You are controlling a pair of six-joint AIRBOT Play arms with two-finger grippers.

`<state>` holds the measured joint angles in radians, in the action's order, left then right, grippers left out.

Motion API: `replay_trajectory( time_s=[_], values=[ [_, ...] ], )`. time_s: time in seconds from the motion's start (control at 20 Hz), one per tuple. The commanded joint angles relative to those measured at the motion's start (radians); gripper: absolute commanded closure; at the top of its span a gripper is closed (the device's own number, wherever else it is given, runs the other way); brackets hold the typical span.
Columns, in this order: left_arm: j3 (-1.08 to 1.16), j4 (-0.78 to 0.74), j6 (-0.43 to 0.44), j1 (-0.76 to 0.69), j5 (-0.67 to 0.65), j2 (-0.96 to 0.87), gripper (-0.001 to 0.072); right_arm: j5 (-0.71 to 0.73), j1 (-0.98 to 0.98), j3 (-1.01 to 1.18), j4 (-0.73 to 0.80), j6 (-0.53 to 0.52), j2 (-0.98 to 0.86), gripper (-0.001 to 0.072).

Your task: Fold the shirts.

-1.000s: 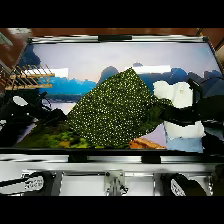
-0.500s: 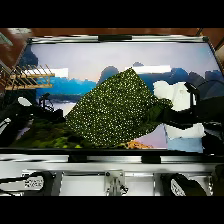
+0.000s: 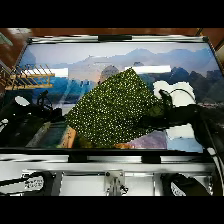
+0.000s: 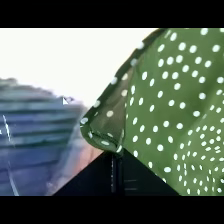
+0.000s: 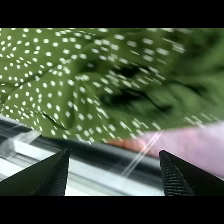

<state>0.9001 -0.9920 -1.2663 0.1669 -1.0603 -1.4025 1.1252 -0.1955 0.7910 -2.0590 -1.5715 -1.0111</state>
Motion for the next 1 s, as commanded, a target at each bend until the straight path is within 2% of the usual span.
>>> replay_trajectory(
  time_s=[0.0,0.15,0.35,0.45,0.55,0.75,0.95],
  values=[
    [0.002,-0.001,0.002,0.001,-0.025,0.027,0.0688,-0.124,-0.158,-0.01,0.0,-0.023,-0.146,0.0048],
    [0.002,0.0,-0.002,0.001,-0.033,0.029,0.0688,-0.14,-0.197,-0.009,0.0,-0.063,-0.228,0.0048],
    [0.002,0.0,-0.002,0.001,-0.032,0.029,0.0688,-0.211,-0.197,-0.009,-0.005,-0.062,-0.237,0.0049],
    [0.002,0.0,-0.002,0.001,-0.032,0.029,0.0688,-0.225,-0.197,-0.009,-0.01,-0.063,-0.237,0.0127],
    [0.002,0.0,-0.002,0.001,-0.033,0.029,0.0688,-0.228,-0.197,-0.009,-0.017,-0.07,-0.237,0.0167],
    [0.002,-0.001,0.002,0.001,-0.05,0.031,0.0688,-0.053,-0.197,0.049,0.044,-0.13,-0.227,0.0167],
    [0.002,0.007,0.002,0.001,-0.05,0.031,0.0688,-0.049,-0.197,0.074,0.069,-0.098,-0.201,0.0166]
  ],
)
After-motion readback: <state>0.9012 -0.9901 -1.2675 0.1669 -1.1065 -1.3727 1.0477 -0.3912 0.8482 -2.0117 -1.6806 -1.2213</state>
